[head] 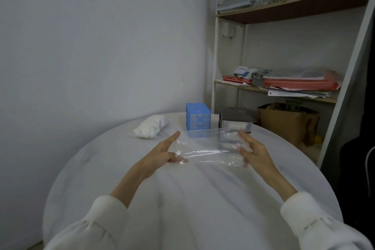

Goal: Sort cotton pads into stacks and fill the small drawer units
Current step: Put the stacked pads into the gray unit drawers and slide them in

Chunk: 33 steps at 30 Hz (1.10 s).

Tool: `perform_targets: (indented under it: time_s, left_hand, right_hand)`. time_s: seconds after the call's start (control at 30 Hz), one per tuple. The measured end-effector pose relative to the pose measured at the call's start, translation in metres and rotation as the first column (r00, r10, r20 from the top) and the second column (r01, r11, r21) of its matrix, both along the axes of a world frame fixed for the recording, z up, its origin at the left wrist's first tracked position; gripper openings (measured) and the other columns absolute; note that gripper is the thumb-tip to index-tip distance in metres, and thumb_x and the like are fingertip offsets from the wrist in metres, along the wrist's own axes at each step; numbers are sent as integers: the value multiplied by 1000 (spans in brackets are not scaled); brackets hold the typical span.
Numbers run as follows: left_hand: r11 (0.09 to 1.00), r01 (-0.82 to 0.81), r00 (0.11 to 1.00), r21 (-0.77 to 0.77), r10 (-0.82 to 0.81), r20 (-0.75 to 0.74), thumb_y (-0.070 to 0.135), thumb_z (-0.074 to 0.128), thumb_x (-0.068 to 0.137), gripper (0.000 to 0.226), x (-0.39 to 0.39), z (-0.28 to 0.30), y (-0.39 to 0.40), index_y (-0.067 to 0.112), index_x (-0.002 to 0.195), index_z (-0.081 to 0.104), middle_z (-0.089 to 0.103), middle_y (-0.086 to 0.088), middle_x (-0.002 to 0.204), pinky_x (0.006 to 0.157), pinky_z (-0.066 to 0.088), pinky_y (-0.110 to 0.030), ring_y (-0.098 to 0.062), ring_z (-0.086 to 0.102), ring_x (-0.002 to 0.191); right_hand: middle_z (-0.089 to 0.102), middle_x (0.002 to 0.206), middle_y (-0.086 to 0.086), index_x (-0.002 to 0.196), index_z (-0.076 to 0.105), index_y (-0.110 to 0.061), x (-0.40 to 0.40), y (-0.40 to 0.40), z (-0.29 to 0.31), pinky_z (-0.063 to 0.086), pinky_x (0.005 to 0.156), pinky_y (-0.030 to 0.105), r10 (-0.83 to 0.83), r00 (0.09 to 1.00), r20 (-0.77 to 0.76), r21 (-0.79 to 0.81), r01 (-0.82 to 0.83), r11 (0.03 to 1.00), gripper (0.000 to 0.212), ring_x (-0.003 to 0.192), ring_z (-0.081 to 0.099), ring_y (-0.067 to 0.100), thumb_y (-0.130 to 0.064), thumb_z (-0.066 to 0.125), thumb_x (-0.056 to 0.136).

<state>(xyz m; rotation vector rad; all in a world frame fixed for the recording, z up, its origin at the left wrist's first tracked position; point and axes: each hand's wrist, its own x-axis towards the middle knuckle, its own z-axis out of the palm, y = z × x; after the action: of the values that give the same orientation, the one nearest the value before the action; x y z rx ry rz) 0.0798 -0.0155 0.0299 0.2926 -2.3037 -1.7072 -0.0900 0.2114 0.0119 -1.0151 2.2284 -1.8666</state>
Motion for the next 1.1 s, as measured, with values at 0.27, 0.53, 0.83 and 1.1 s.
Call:
perform_targets:
  time_s: [0.27, 0.53, 0.83, 1.1]
  left_hand:
    - [997, -66, 998, 38, 67, -16, -14, 37, 91, 68, -4, -12, -3, 23, 146, 24, 37, -9, 147, 72, 52, -16, -7, 69, 92]
    - [994, -112, 992, 18, 111, 63, -9, 65, 78, 95, -19, -24, 14, 33, 148, 16, 28, 7, 149, 66, 52, -16, -10, 67, 80]
    - [972, -97, 995, -216, 103, 18, 1, 50, 92, 60, -68, -27, 72, 22, 144, 31, 32, -4, 146, 91, 39, -21, -19, 42, 123]
    - [895, -249, 959, -371, 175, -222, -6, 51, 86, 59, -127, 7, 118, 13, 140, 36, 31, -9, 145, 99, 27, -15, -24, 33, 133]
  right_hand:
    - [46, 132, -4, 137, 44, -11, 0, -4, 0, 53, 72, 15, 72, 993, 89, 33, -75, 997, 47, 69, 68, 9, 1, 51, 92]
    - [57, 128, 6, 116, 61, -12, -8, 7, -4, 43, 86, 25, -125, 988, 90, 191, 106, 976, 37, 105, 59, 26, 7, 52, 85]
    - [61, 116, 13, 119, 60, -7, -37, 78, -19, 49, 92, 43, -682, 727, 75, 344, 623, 703, 29, 97, 60, 30, -8, 53, 91]
    - [59, 111, 24, 110, 63, 4, -47, 121, -11, 48, 70, 40, -836, 548, 13, 364, 776, 514, 26, 93, 58, 40, -10, 48, 93]
